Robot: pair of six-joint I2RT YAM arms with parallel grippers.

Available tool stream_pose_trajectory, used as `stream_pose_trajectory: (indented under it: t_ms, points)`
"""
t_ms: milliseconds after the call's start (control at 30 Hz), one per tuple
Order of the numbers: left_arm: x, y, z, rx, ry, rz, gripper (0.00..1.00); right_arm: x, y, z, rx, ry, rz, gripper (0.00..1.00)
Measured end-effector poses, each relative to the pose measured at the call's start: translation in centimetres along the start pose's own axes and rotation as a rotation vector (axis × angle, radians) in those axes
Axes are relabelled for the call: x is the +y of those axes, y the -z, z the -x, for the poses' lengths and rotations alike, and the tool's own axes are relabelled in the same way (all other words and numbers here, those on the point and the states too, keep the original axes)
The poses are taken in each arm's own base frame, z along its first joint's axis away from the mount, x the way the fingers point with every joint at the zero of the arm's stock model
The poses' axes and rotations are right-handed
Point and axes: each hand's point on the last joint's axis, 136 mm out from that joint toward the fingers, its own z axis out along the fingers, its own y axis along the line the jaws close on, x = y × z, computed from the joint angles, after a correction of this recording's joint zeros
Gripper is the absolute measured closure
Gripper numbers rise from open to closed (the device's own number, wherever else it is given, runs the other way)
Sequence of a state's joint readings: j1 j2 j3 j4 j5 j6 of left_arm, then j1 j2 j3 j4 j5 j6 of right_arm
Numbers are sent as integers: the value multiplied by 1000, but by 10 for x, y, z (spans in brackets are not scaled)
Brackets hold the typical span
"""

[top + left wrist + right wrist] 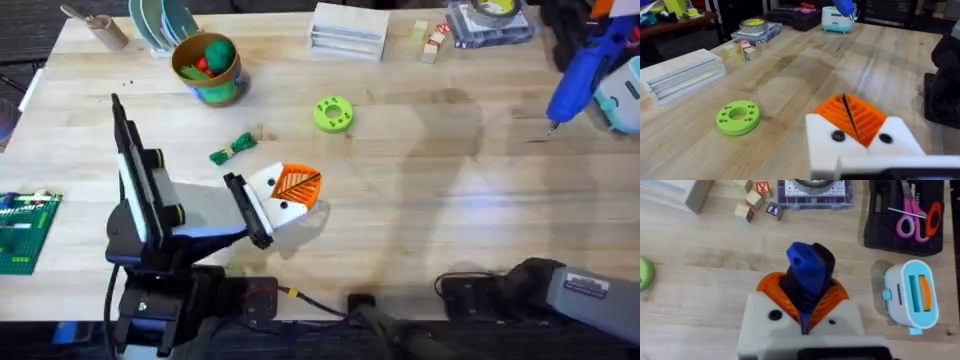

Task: Pick up the gripper from the table and insert it into the empty holder that is missing its gripper. Then pick up a screw, insert it into the mounting hole, and use the screwdriver to tighten it. Finally, clean up the table by picking up the vegetable and placing it into the bucket.

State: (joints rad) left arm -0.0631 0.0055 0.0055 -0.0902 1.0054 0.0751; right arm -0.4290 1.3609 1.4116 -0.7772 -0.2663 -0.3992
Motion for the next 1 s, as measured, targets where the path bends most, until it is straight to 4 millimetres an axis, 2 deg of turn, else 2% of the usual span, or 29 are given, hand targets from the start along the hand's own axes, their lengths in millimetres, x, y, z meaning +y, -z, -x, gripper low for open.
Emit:
stream_pose_trajectory:
  t_ms: [333,467,567,700,833,1000]
  points:
    - [0,0,0,0,0,0,984,33,20,-21,-171,-50,31,970]
    - [0,0,0,0,0,0,984,56,25,-16,-288,-47,72,970]
    - [0,0,0,0,0,0,984,83,31,-1,-390,-22,135,970]
    - [0,0,0,0,-1,0,984,130,39,20,-501,32,262,970]
    - [0,0,0,0,0,0,984,175,46,33,-574,79,390,970]
    - [0,0,0,0,0,0,984,222,61,52,-672,132,523,970]
